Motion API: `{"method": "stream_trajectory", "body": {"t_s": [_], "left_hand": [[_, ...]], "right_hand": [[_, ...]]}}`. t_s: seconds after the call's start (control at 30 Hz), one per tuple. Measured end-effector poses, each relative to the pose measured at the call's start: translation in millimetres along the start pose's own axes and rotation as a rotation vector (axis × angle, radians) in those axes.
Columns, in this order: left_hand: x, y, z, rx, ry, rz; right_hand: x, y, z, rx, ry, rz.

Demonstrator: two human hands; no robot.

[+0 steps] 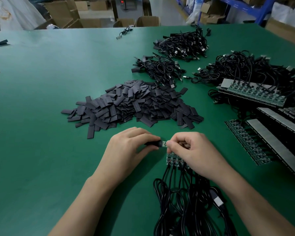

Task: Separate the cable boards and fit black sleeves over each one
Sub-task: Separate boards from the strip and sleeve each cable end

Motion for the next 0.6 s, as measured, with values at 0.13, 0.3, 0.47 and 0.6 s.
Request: {"method": "stream_trajectory", "body": {"t_s": [0.13, 0.3, 0.47, 0.6], "left_hand": [[-2.1, -4.1, -1.0, 0.064, -0.02, -0.084], [-2.4, -4.1, -0.9, 0.033, -0.059, -0.095], [-7.6, 0.1, -0.9, 0.004, -0.092, -0.079], [-5.3, -2.4, -1.1, 0.07, -0.044, -0.157]], "right_hand": [[-1.1, -1.7, 0.2, -0.004, -0.006, 0.0], [-1.9, -1.1, 0.3, -0.015, -0.031, -0.003], [-3.7, -1.1, -0.3, 0.002, -0.061, -0.012], [-3.2, -4.1, -0.6, 0.029, -0.073, 0.013]]}}
Point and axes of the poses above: each hand's wrist, its own z-axis towards the middle knuckle, its own x-axis out of the back of the hand, y = z × x, the point moved 6 cm from there along z, towards the middle knuckle, and after that the axes turned 2 degrees about x, right-handed, at the moved point
